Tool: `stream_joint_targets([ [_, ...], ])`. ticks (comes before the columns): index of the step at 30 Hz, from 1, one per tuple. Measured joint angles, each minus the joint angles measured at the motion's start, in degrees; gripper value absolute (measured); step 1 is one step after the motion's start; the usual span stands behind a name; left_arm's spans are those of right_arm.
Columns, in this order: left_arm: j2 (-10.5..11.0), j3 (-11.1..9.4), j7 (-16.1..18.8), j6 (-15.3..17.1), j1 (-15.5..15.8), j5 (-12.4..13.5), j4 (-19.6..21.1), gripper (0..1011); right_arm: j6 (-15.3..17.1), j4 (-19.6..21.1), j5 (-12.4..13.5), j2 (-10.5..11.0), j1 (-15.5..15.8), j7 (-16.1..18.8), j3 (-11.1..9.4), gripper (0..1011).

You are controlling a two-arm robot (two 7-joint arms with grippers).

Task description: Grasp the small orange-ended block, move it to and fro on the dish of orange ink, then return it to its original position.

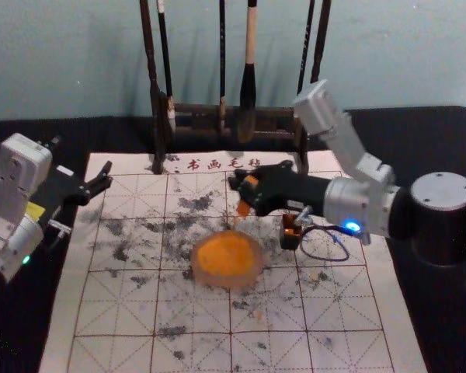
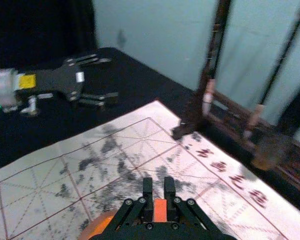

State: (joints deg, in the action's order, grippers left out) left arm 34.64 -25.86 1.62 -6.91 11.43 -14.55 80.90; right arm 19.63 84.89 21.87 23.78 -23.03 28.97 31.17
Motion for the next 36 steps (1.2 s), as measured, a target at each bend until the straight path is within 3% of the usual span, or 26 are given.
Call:
stream_joint_targets([
  [11,0.0,0.0,0.0,0.0,0.0,0.0,0.0,1001,4.26,5.58,3.84,2.04,4.59,-6.47,-5.06,111],
  [21,0.0,0.0,0.0,0.0,0.0,0.0,0.0,1001,6.72,9.14,6.78,3.41,8.3,-10.18,-8.39,111],
  [28,0.0,0.0,0.0,0.0,0.0,0.0,0.0,1001,7.5,11.1,8.44,4.02,10.44,-11.63,-9.2,111],
  [36,0.0,0.0,0.0,0.0,0.0,0.0,0.0,1001,7.71,11.3,8.59,4.24,11.46,-13.14,-8.83,111],
])
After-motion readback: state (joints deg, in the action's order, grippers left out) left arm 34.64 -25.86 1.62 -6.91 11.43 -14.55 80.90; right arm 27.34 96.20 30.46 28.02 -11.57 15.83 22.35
